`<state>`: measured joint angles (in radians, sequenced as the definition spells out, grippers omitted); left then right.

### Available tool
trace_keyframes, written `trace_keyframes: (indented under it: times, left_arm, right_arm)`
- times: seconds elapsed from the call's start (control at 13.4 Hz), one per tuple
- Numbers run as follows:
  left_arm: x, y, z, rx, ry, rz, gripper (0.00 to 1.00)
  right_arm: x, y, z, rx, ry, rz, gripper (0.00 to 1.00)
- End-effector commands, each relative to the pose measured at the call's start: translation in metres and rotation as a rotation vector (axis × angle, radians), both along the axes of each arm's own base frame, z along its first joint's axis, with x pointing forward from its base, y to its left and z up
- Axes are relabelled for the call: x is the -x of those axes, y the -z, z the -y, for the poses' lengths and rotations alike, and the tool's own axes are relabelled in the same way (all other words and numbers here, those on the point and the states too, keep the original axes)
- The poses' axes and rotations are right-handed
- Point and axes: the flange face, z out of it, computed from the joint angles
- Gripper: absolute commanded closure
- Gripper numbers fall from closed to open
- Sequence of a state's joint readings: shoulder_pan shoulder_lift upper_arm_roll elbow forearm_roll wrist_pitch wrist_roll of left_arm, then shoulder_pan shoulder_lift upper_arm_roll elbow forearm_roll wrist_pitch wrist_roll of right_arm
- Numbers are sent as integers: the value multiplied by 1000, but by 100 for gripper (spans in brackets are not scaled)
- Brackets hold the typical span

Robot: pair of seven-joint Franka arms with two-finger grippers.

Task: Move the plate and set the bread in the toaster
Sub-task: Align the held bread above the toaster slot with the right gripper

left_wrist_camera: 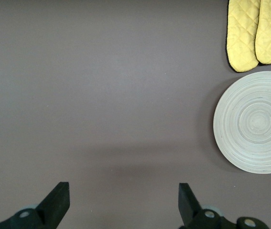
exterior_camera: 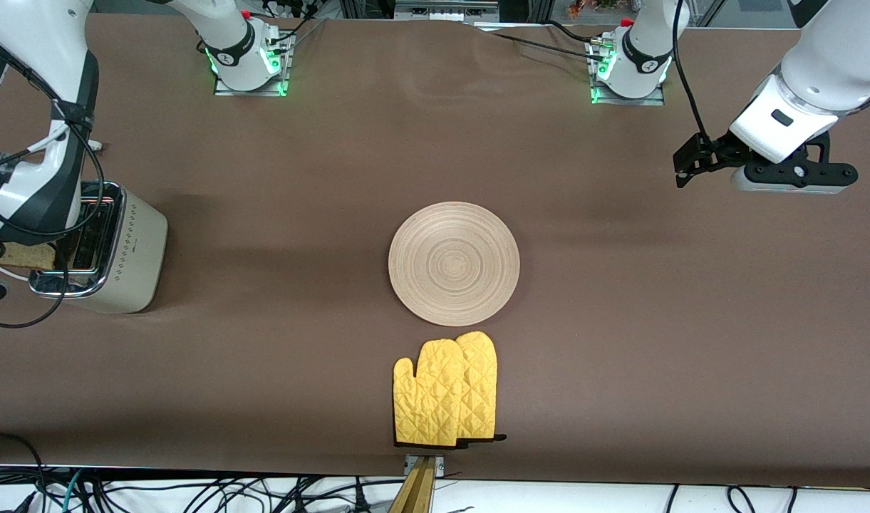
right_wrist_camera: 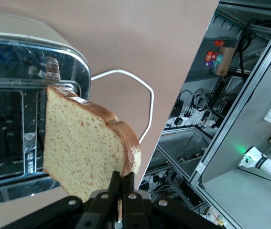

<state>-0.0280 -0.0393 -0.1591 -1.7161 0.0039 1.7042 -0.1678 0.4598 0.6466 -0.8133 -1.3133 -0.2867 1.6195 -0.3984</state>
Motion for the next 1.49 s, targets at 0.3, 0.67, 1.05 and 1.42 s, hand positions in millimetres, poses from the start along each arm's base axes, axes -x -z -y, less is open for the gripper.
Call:
trace_keyframes:
  times: [0.3, 0.67, 1.05, 1.42]
  left_arm:
    - [-8, -1, -5, 21, -7, -13, 0]
    - [-10, -1, -15, 24, -24, -8, 0]
    - [-11, -2, -19, 24, -32, -10, 0]
    - [-13, 1, -21, 24, -37, -16, 0]
  right_arm:
    - [-5, 26, 3, -38, -15, -11, 100]
    - [-2, 30, -6, -76, -33, -56, 100]
    - [11, 28, 6, -132, -69, -188, 100]
    - [18, 26, 48, -188, -116, -242, 100]
